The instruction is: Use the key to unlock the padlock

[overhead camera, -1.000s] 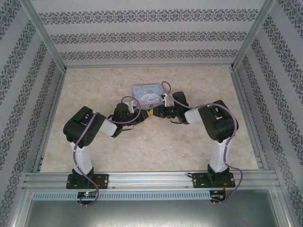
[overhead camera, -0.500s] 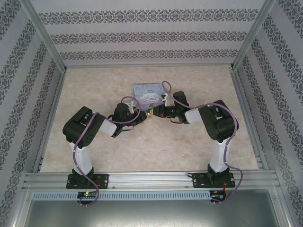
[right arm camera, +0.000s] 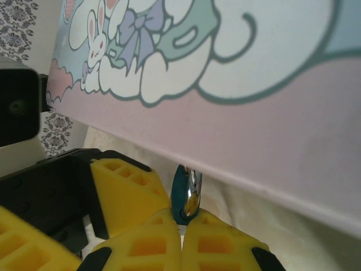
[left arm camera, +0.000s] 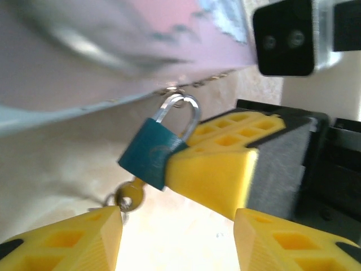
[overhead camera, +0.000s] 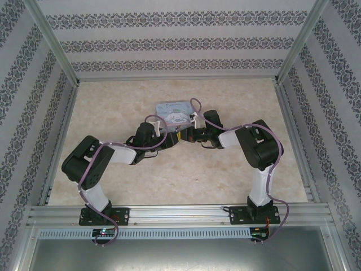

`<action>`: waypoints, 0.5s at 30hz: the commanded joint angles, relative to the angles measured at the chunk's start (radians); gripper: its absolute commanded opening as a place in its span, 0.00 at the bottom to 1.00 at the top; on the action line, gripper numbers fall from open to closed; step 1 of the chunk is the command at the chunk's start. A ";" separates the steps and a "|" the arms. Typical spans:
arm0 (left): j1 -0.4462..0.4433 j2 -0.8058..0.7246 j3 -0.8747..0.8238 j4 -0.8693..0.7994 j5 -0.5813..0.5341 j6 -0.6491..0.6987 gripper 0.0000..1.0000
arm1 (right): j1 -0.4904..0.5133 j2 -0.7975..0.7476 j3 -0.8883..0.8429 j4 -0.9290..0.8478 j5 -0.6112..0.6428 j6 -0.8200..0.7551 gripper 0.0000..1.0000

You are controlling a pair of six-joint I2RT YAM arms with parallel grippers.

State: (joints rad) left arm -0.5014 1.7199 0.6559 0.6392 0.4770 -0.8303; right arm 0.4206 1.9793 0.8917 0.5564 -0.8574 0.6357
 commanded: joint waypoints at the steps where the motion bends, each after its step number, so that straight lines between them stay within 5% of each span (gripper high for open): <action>1: -0.018 -0.090 -0.015 0.007 0.004 0.013 0.57 | -0.011 0.030 -0.032 -0.187 -0.012 -0.022 0.00; 7: -0.017 -0.259 0.014 -0.178 -0.101 0.052 0.66 | -0.022 0.021 -0.008 -0.369 0.050 -0.118 0.00; 15: 0.015 -0.306 0.228 -0.695 -0.366 0.217 0.71 | -0.028 0.017 0.018 -0.489 0.117 -0.148 0.00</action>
State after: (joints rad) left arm -0.5018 1.4090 0.8169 0.1970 0.2443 -0.7189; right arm 0.4145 1.9530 0.9398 0.3161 -0.8299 0.4587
